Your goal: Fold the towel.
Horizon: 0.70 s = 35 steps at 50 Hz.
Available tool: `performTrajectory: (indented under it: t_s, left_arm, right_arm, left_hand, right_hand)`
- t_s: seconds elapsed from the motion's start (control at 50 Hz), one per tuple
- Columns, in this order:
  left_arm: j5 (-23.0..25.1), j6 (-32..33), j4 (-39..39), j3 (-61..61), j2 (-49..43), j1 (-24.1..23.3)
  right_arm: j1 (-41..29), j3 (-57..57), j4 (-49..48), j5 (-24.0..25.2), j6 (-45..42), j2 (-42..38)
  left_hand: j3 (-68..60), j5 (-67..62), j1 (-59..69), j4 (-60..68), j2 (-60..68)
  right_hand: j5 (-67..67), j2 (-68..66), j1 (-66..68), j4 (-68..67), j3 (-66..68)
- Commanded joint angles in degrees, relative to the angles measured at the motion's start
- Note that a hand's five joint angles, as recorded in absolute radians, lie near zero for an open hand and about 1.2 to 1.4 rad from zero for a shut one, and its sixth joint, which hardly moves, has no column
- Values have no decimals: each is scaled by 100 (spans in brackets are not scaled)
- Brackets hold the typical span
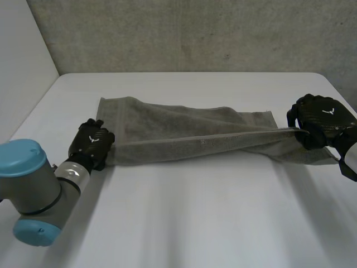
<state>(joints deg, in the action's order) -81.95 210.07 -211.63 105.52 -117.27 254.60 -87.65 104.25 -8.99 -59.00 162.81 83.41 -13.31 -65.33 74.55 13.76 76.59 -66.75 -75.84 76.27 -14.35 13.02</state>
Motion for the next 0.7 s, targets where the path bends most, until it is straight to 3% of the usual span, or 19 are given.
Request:
performTrajectory:
  t_s: [0.02,0.14,0.18,0.3,0.4,0.52,0.6,0.62,0.7]
  left_arm:
    - [391,-10,570,162,592,64]
    - [593,-45,1423,241,1717,415]
    - [803,-62,1773,232,2102,616]
    - [1120,-45,2267,83,2077,872]
    - [1147,-10,2354,-365,1339,907]
    - [1050,-89,2381,-1860,47,802]
    - [639,-386,2337,-3541,-550,408]
    - [637,-387,2337,-3547,-551,406]
    - [225,-826,2258,-5510,-691,275]
  right_arm:
    - [-50,-396,1203,107,-257,88]
    - [-6,-749,2376,108,-1102,149]
    - [20,-915,3050,38,-1845,80]
    - [-50,-1388,3702,-164,-2841,-665]
    - [-338,-2134,3642,-454,-2711,-1290]
    - [-955,-3359,3369,-718,-2324,-2092]
    - [-1122,-4646,2337,-938,-1527,-2407]
    - [-1148,-5077,1810,-981,-1167,-2417]
    - [-1175,-5802,820,-1131,-399,-2355]
  left_hand:
    - [331,-467,545,-376,341]
    - [331,-467,545,-376,341]
    - [331,-467,545,-376,341]
    - [331,-467,545,-376,341]
    - [331,-467,545,-376,341]
    - [331,-467,545,-376,341]
    - [331,-467,545,-376,341]
    - [331,-467,545,-376,341]
    - [331,-467,545,-376,341]
  right_hand:
    - [-325,-416,373,435,-302]
    - [-325,-416,373,435,-302]
    - [-325,-416,373,435,-302]
    - [-325,-416,373,435,-302]
    - [-325,-416,373,435,-302]
    - [-325,-416,373,435,-302]
    - [-325,-416,373,435,-302]
    - [-325,-416,373,435,-302]
    - [-325,-416,373,435,-302]
